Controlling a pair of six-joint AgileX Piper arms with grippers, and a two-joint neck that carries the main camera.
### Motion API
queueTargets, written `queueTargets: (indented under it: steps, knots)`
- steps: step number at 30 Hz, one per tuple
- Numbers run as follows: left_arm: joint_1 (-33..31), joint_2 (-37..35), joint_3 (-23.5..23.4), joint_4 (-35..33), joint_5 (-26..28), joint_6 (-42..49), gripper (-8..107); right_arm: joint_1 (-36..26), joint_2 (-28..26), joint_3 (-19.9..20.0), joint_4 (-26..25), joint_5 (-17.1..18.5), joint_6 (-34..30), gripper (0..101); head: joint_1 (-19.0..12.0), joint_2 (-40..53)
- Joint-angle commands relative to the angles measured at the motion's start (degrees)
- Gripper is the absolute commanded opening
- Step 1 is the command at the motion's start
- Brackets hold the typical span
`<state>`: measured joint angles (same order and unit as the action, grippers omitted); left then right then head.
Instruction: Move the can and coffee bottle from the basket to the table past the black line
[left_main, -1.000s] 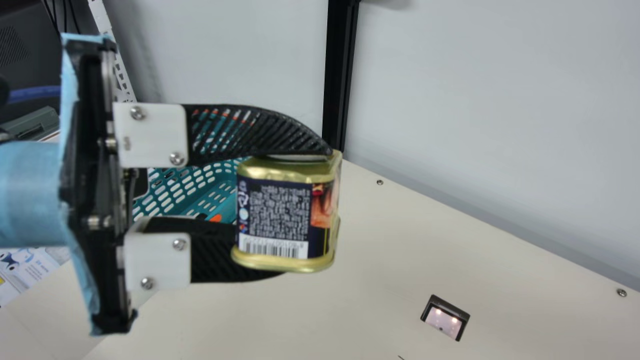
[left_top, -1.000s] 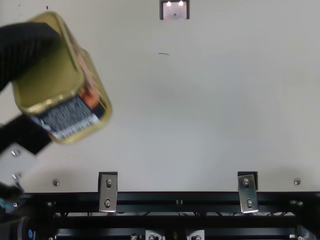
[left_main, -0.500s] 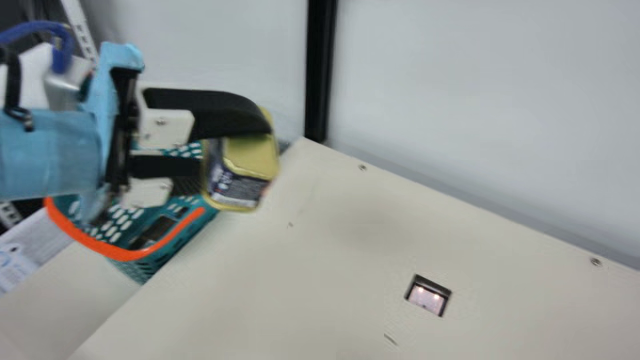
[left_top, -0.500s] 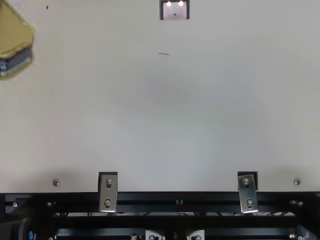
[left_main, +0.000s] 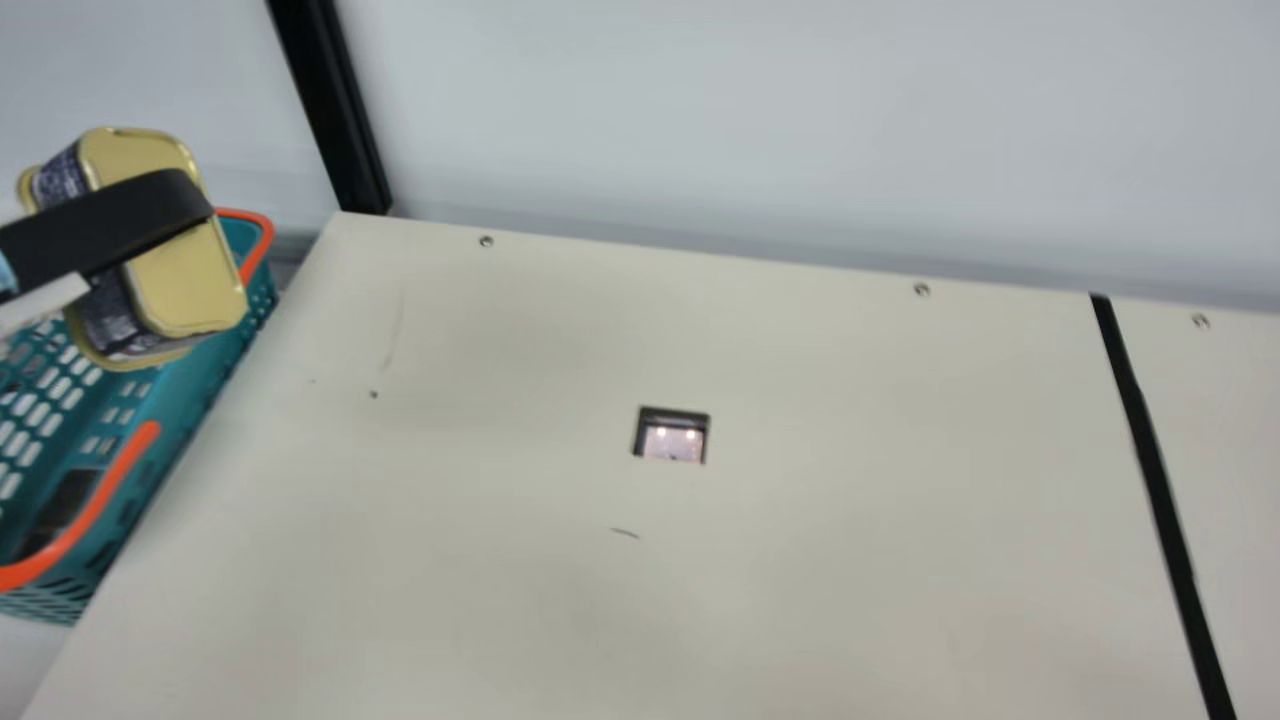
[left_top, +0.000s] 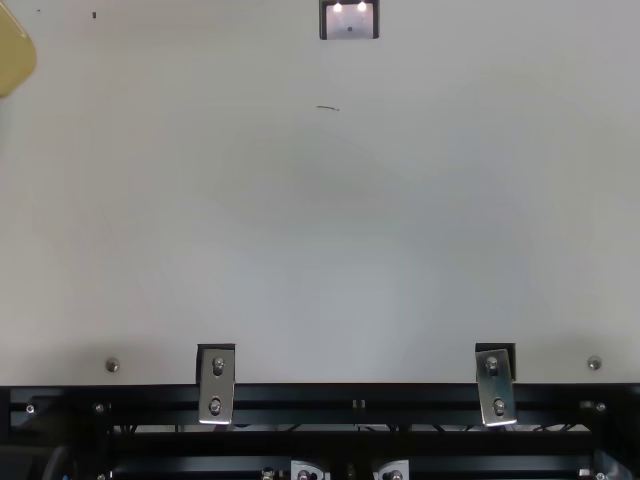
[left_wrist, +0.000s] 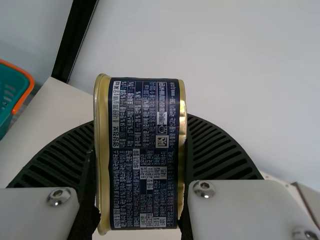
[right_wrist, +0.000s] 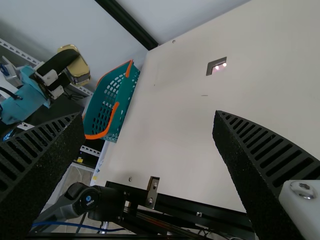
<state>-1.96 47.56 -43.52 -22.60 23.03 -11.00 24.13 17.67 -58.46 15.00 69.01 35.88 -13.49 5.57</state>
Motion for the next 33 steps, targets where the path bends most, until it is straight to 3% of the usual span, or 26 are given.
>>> queueTargets:
  steps: [1,13,28,33]
  knots:
    - [-2.35,-0.01,1.99,1.58,-2.99,1.55,10,0.00,0.00,0.00,0.00,0.00,0.00,101,1.25,-2.81]
    - [-13.29,0.46,8.58,2.18,-13.24,7.93,10,0.00,0.00,0.00,0.00,0.00,0.00,101,8.00,-11.81]
    - [-13.83,0.52,8.75,1.90,-13.53,8.18,10,0.00,0.00,0.00,0.00,0.00,0.00,101,8.00,-11.81]
    - [-16.23,2.41,10.23,2.55,-17.90,9.34,10,0.00,0.00,0.00,0.00,0.00,0.00,101,8.00,-11.81]
